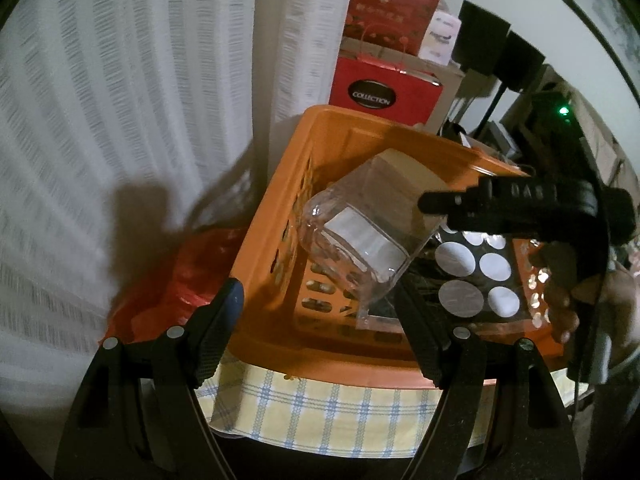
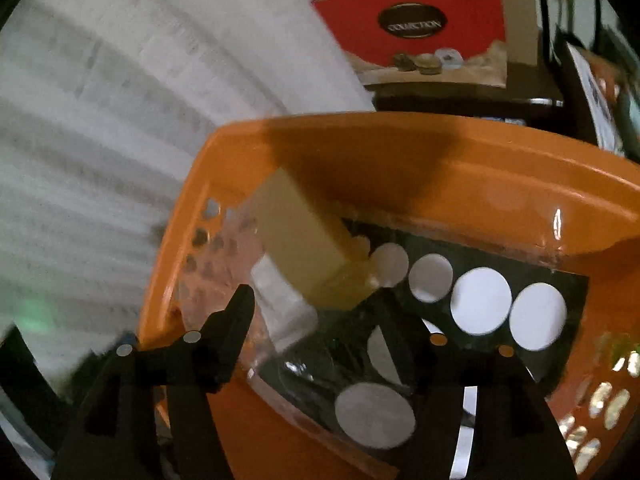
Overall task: Organize objects
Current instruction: 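Lower the clear box into the basket and open the right gripper, then move the right tool back toward the brown paper bag on the table, then grasp the brown paper bag with the right gripper and lift it, then grasp the light green clip with the left gripper while the right carries the bag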
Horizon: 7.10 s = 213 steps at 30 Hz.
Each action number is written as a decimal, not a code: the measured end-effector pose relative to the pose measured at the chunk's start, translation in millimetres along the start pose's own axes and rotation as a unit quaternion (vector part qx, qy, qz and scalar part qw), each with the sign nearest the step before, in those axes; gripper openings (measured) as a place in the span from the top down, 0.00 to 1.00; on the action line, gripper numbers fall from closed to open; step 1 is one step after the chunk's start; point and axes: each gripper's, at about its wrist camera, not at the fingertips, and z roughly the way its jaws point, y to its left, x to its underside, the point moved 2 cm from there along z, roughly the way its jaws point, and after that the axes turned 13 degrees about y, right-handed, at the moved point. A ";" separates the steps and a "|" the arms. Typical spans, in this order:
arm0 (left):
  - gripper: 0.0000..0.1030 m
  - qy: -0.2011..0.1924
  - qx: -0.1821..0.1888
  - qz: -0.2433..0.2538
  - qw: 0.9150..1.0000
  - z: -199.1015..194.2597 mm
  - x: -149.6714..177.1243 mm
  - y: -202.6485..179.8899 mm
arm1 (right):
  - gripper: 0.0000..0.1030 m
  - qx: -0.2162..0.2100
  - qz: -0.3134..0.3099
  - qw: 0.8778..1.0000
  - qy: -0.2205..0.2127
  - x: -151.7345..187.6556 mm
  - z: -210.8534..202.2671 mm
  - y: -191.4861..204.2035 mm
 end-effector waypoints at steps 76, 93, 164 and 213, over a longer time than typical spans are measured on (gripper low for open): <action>0.01 -0.013 0.115 0.175 0.978 -16.7 59.8 -237.3 | 0.21 0.234 0.048 0.961 -0.139 217.8 -187.4 -174.4; 0.11 -0.012 0.122 0.218 0.968 -0.3 63.6 -308.9 | 0.52 0.163 0.090 0.971 -0.149 225.0 -188.5 -230.5; 0.21 0.040 0.128 0.239 0.962 -1.8 40.2 -319.1 | 0.95 0.046 0.032 0.980 -0.193 242.8 -183.2 -221.8; 0.62 0.167 0.006 0.269 0.949 145.7 21.4 -410.4 | 0.95 0.042 0.082 0.965 -0.247 311.5 -252.3 -259.8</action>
